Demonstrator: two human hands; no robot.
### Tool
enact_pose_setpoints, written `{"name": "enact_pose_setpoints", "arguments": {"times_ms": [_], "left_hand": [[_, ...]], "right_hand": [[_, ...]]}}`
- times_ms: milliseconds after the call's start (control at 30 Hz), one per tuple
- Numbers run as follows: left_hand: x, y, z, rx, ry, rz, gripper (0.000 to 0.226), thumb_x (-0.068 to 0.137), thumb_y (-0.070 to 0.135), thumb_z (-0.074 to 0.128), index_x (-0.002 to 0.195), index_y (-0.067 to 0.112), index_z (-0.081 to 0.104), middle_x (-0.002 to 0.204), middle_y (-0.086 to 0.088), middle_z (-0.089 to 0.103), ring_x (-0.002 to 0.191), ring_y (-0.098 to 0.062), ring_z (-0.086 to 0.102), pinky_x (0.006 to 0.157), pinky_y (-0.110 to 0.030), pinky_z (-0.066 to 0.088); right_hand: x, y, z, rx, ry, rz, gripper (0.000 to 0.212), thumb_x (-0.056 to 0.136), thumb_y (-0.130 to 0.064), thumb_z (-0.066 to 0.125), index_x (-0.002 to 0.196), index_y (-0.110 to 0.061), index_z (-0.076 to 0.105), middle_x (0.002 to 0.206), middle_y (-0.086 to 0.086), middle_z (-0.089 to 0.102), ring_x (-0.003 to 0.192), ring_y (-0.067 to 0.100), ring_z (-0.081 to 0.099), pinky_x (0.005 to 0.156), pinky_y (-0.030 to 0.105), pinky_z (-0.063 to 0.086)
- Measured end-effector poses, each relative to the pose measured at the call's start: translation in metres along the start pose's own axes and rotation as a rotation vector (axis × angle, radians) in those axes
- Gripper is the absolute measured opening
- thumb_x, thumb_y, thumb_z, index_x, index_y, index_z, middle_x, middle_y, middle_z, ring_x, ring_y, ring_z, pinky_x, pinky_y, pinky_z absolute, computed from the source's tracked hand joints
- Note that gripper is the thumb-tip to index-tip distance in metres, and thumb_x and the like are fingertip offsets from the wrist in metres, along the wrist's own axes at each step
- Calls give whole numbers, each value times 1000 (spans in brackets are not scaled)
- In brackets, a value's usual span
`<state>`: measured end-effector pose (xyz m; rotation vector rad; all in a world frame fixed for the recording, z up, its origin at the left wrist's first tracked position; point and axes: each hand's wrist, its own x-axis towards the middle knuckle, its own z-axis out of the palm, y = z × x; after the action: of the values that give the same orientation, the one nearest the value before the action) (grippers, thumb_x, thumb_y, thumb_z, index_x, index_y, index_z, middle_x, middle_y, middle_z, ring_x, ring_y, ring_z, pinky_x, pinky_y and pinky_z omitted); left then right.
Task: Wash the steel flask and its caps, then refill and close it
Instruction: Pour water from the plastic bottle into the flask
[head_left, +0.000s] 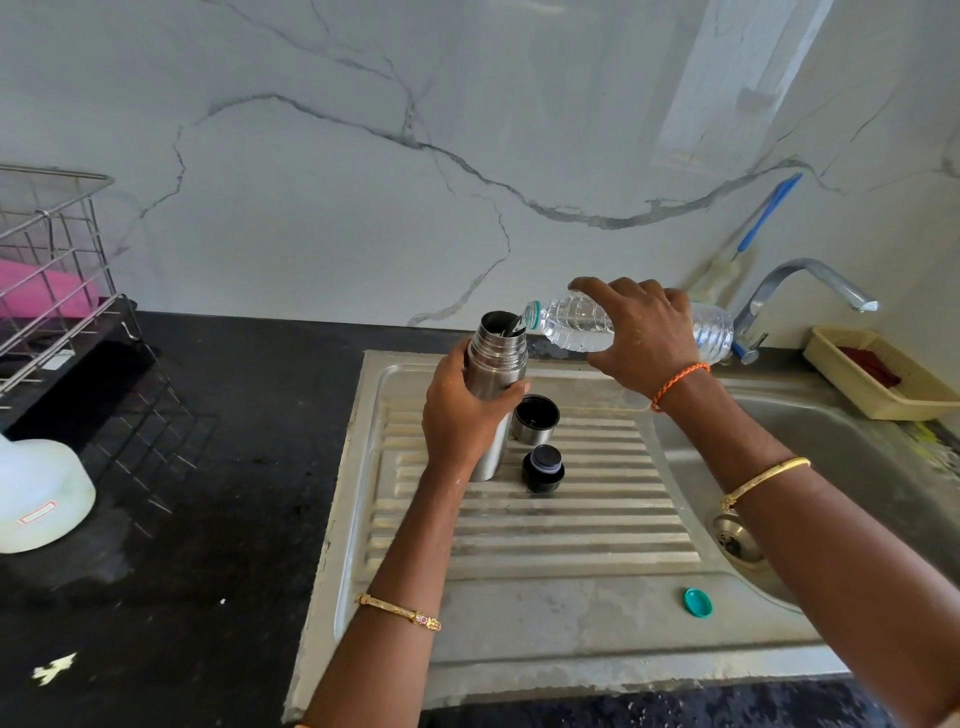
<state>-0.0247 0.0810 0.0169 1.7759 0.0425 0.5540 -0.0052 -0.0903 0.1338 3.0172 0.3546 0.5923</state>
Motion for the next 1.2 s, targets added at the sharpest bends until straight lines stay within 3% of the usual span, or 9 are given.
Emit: {"name": "enact_pose_setpoints", "arguments": {"times_ms": [1200], "left_hand": [[-2, -1, 0, 3, 3, -17, 62, 65, 38, 86, 120, 28, 59, 109, 11, 67, 95, -7, 62, 80, -35, 56]], "right_hand": [[2, 2, -1, 5, 15, -18, 72, 78, -29, 73, 140, -33, 37, 130, 7, 56, 121, 32, 45, 104, 47, 27]]}}
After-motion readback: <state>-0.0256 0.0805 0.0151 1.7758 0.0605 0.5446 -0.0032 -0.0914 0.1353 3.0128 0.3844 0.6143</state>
